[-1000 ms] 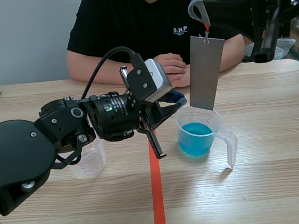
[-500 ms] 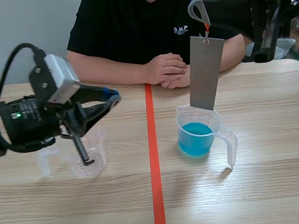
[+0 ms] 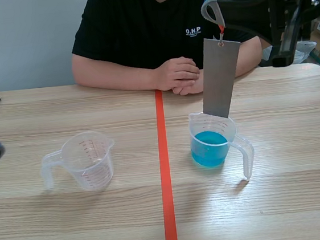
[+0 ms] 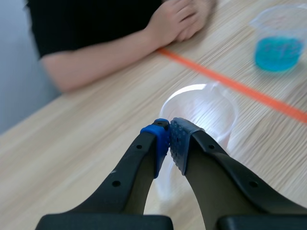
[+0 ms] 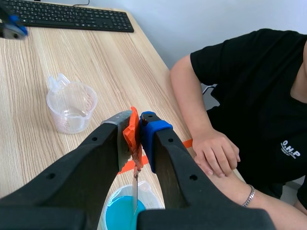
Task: Do the redox reaction experiment.
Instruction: 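Point at the plate with the left hand, then lower the plate into the blue solution, then hold the plate still in the solution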
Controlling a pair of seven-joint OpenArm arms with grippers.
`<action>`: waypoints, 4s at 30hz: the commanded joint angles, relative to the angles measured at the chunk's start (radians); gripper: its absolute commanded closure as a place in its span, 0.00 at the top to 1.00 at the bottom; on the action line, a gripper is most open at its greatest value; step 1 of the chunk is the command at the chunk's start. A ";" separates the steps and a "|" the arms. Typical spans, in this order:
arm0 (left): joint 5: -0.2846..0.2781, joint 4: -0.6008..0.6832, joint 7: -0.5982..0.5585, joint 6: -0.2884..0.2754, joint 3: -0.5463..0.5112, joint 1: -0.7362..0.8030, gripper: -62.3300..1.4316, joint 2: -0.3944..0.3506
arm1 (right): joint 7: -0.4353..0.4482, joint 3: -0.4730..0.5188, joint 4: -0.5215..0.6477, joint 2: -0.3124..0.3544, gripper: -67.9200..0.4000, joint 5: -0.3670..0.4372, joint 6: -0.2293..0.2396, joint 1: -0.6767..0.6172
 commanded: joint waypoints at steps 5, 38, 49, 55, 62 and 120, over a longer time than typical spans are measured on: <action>-0.080 0.008 -0.024 0.061 -0.108 0.239 0.10 0.059 | 0.054 0.006 -0.005 0.002 0.03 -0.013 -0.003 0.020; -0.006 0.005 0.082 0.225 -0.147 0.530 0.10 0.425 | 0.199 -0.043 -0.193 -0.115 0.03 -0.148 0.027 0.020; -0.006 0.005 0.085 0.222 -0.146 0.530 0.10 0.426 | 0.212 -0.047 -0.283 -0.201 0.03 -0.223 0.057 0.020; -0.006 0.005 0.085 0.222 -0.146 0.530 0.10 0.426 | 0.224 -0.063 -0.344 -0.246 0.03 -0.266 0.079 0.020; -0.006 0.005 0.085 0.222 -0.146 0.530 0.10 0.426 | 0.277 -0.063 -0.439 -0.283 0.03 -0.327 0.090 0.020; -0.006 0.005 0.085 0.222 -0.146 0.527 0.10 0.426 | 0.268 -0.050 -0.489 -0.301 0.03 -0.362 0.090 0.022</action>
